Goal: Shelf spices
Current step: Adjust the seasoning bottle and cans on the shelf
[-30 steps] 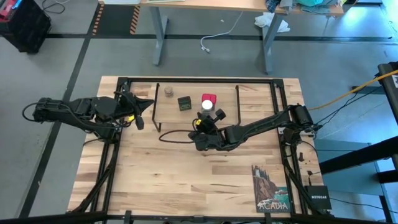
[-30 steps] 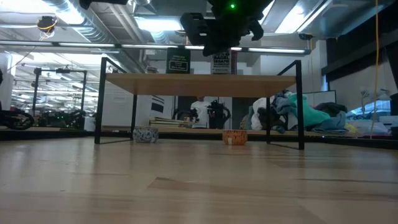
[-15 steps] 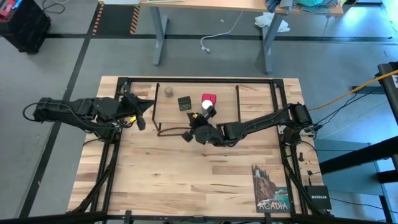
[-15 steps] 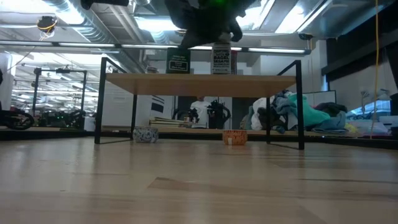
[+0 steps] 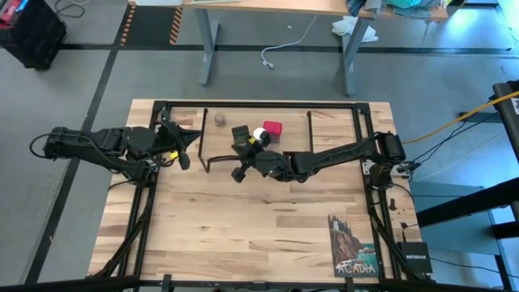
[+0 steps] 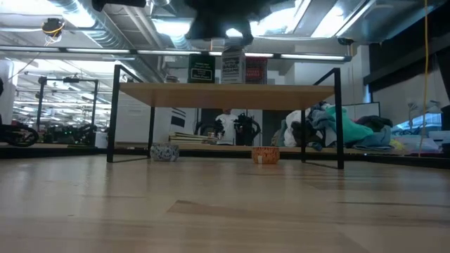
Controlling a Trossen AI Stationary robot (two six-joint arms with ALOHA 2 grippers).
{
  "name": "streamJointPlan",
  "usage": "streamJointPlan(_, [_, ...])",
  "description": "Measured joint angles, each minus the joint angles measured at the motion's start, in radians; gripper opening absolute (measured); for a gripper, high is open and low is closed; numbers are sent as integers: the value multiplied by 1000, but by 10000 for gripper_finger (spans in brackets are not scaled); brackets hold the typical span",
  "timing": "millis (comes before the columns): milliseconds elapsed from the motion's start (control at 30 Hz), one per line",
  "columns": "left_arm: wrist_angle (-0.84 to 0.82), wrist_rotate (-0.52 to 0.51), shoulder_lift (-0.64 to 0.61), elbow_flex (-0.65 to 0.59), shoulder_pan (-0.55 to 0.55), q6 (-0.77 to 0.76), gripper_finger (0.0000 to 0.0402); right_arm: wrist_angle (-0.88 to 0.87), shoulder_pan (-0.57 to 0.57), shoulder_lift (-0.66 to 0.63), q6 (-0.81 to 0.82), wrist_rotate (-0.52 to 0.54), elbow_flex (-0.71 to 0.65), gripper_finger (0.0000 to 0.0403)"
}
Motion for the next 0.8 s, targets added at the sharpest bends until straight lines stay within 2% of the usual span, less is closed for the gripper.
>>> streamJointPlan(167, [0,0,0,0,0,8,4,-10,14,0,-16,-105,40,0])
streamJointPlan(333, [0,0,0,0,0,10,4,-22,49,0,-131,-153,106,0])
streamJointPlan(400, [-1,0,0,0,0,7,4,-90,68,0,-180,-99,155,0])
streamJointPlan(500, [-2,0,0,0,0,3,4,-304,90,-1,-207,60,265,0])
streamJointPlan(700, [-17,0,0,0,0,-6,4,-730,113,-1,-120,362,427,0])
streamJointPlan(800, [-33,1,0,0,0,-10,4,-913,123,-10,-38,405,489,0])
